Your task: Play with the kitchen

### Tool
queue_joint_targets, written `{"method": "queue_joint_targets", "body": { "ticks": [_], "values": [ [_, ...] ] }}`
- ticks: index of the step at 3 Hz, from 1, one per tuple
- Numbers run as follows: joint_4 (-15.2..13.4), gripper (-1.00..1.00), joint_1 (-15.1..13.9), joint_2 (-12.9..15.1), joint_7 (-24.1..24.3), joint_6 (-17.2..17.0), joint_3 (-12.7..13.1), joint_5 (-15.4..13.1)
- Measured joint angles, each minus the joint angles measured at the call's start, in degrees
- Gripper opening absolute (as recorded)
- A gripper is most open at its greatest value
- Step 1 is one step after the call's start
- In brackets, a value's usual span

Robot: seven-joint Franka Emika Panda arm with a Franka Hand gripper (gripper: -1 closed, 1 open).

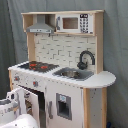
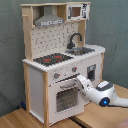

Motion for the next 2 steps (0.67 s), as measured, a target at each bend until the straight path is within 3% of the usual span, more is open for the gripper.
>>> {"method": "queue_joint_targets", "body": {
  "ticks": [2],
  "values": [
    [3.0, 1.00, -7.6, 0.0, -6.7, 4.2, -1.4, 0.0]
  ]
}}
